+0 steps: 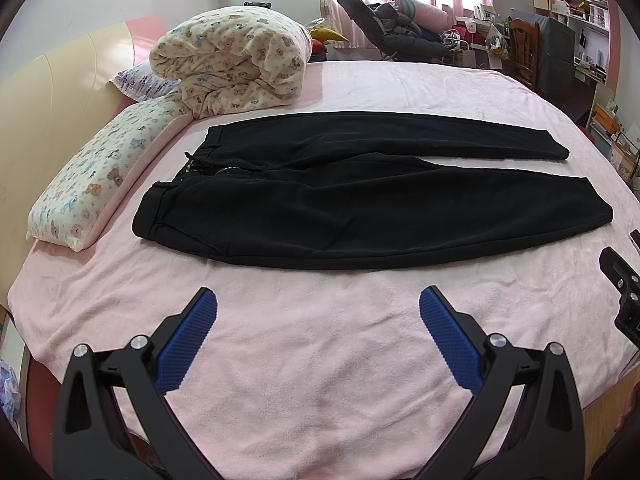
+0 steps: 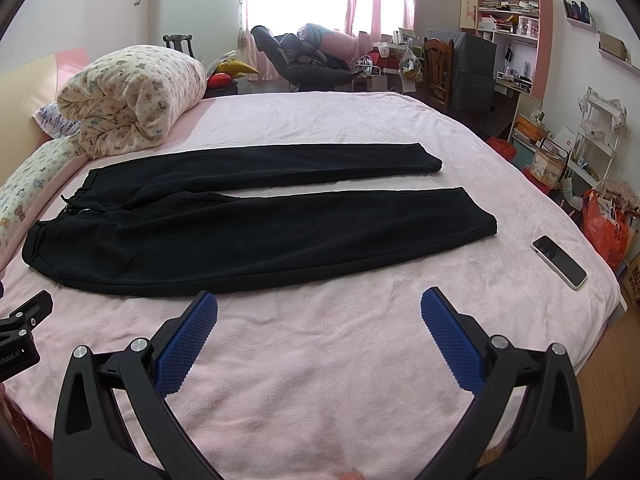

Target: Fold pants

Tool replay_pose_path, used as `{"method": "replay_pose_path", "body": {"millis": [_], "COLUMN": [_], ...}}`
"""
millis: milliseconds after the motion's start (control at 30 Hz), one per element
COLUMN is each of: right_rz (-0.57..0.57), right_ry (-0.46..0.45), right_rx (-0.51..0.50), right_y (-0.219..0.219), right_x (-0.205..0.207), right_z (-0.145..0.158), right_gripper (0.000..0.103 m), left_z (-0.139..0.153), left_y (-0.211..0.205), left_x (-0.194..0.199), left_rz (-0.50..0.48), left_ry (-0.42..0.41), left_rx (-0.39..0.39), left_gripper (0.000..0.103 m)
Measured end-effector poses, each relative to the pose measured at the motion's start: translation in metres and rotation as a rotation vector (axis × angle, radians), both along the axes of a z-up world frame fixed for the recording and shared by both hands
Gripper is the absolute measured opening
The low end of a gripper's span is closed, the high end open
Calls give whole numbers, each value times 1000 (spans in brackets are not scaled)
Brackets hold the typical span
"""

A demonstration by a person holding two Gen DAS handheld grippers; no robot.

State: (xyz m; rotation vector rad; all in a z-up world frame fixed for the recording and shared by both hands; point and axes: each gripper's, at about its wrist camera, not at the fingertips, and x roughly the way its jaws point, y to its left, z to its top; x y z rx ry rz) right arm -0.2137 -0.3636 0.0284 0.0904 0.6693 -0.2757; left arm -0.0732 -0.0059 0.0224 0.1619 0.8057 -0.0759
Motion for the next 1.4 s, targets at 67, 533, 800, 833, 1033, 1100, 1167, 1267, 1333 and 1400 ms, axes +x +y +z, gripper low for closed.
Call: {"method": "replay_pose_path", "body": {"millis": [67,533,800,833,1033,1100,1167,1267,1333,1400], "right_rz": [0,-1,-1,-1,-1,-1,-1,-1,-2,-2], "right_ry": [0,1,1,1,1,2,2,2,2,1], "right_rx": [0,2,2,2,2,2,3,2,3,3], "right_y": [0,1,1,1,1,1,1,1,1,1], "right_x": [0,1,1,1,0,1,1,1,1,0], "right_z": [0,1,1,1,1,1,1,1,1,1], "right_gripper": [102,102,102,102,102,102,102,102,102,102], "left_z": [0,-3,-2,-3,-2,-2,-3,-2,-2,-2], "left_y": [1,-1,-1,-1,-1,-1,-1,-1,-1,-1], "left_x": [-1,-1,-1,-1,-1,-1,-1,0,-1,0], "left_rz": [1,-4,-4,-5,-5,-4,-5,-5,-6,-4], "left_ry": [0,0,0,0,1,0,1,1,1,-1], "left_rx": [0,0,1,0,2,0,0,1,0,1], "left_gripper": [101,101,101,101,101,101,101,101,101,101]}}
